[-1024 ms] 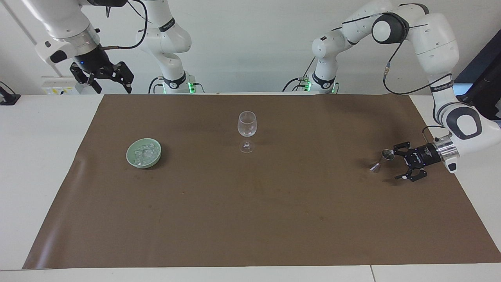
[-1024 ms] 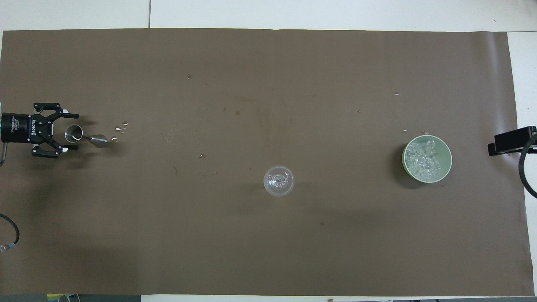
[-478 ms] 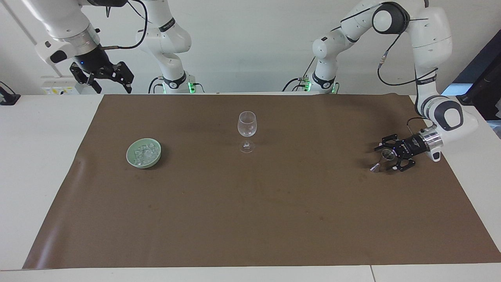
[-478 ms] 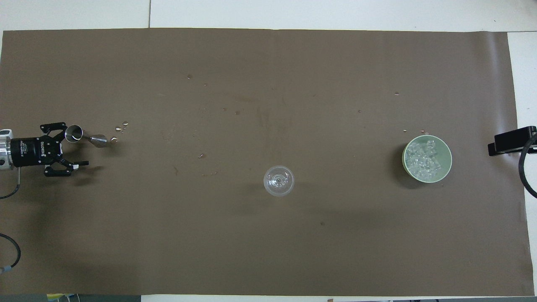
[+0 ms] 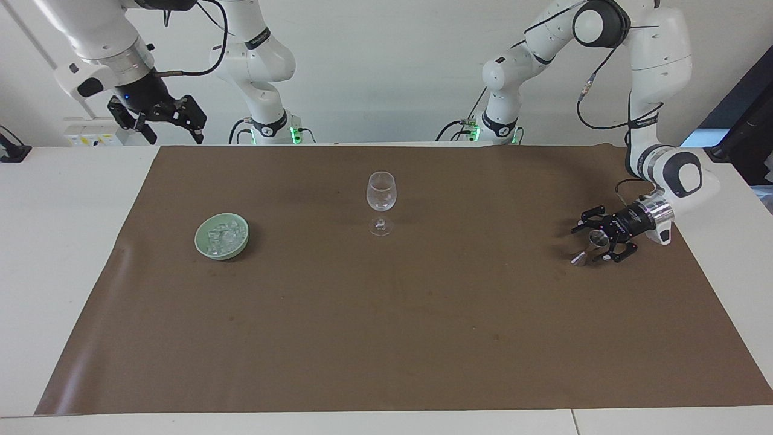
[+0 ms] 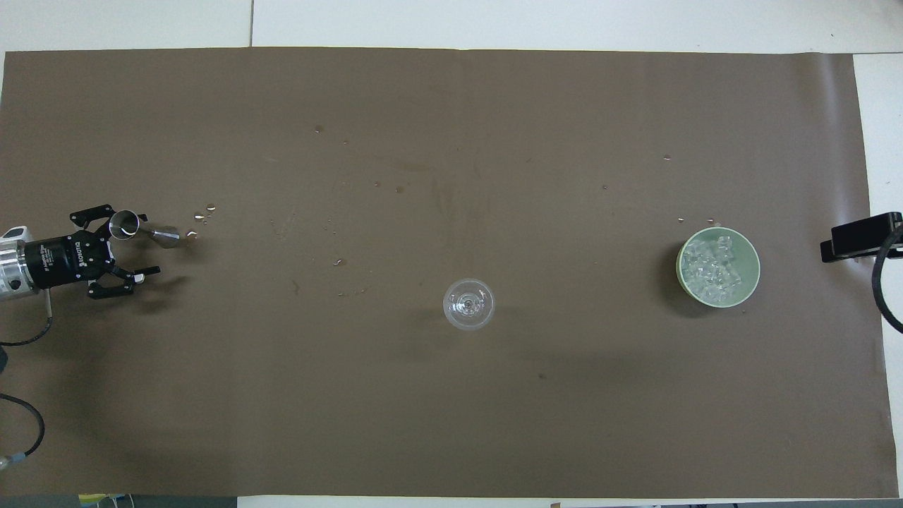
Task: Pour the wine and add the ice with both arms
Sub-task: 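Close the left gripper around the small silver cup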
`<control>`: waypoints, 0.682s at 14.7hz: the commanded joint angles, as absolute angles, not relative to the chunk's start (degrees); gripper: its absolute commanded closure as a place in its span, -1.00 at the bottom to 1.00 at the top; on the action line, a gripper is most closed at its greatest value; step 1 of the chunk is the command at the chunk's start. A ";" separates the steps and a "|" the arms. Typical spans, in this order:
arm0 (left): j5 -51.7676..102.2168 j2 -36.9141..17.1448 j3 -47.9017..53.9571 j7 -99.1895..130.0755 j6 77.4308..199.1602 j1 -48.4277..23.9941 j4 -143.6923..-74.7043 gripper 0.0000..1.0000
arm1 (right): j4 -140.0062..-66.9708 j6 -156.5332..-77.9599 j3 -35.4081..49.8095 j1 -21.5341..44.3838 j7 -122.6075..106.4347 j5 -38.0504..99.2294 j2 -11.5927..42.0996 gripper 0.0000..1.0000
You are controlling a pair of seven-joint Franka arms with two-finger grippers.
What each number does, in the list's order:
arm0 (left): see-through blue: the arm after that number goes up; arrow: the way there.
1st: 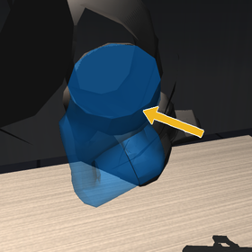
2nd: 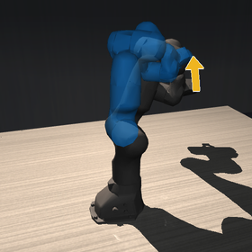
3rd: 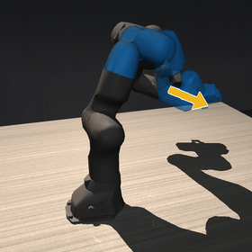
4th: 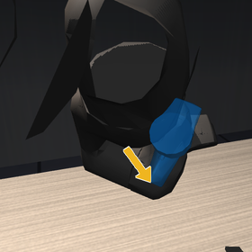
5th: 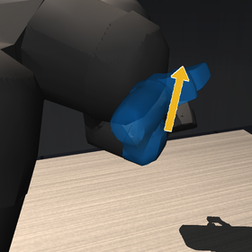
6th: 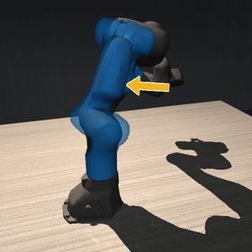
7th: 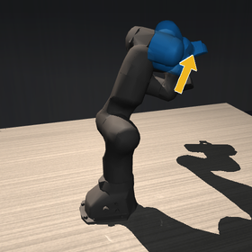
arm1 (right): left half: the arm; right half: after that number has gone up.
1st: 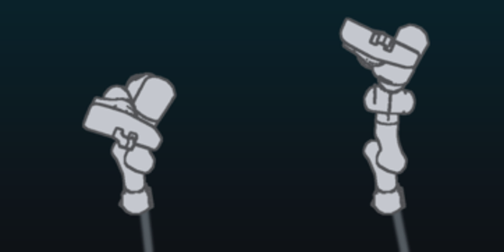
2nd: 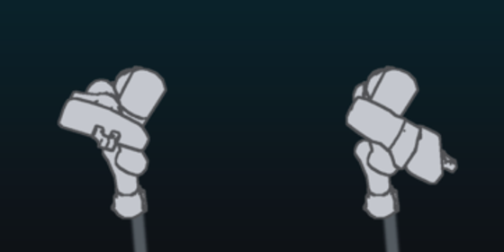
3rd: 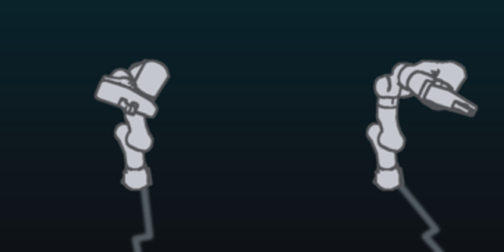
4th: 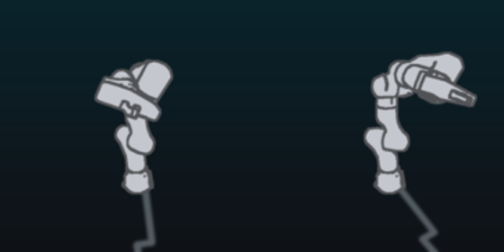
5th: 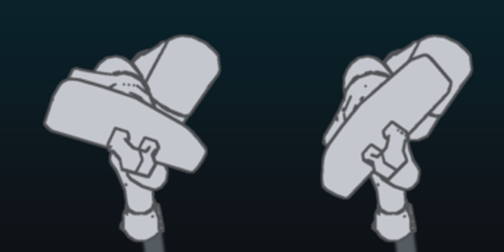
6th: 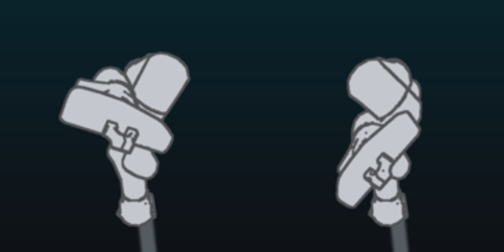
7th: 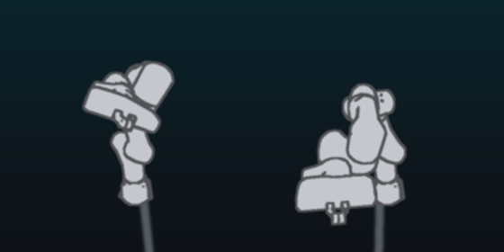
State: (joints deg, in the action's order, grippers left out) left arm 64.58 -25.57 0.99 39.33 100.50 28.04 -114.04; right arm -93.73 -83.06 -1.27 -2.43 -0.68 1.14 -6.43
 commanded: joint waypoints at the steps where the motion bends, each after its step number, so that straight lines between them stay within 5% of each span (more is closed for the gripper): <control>1: 67.14 -23.47 1.05 38.58 102.66 27.69 -116.54 -1.00 | -94.75 -82.97 -1.23 -2.99 -2.11 1.76 -7.47 -1.00; 7: 68.99 -23.55 1.49 38.85 104.50 27.69 -116.63 -0.77 | -94.75 -82.97 -1.23 -2.99 -2.11 1.76 -7.47 -1.00; 10: 69.79 -23.55 1.49 38.94 104.59 27.25 -116.63 -0.24 | -94.75 -82.97 -1.23 -2.99 -2.11 1.76 -7.47 -1.00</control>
State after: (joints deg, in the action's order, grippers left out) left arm 68.29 -25.55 1.52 39.33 102.83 27.98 -114.25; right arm -93.73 -83.06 -1.27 -2.43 -0.68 1.14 -6.43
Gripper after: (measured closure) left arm 0.203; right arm 0.000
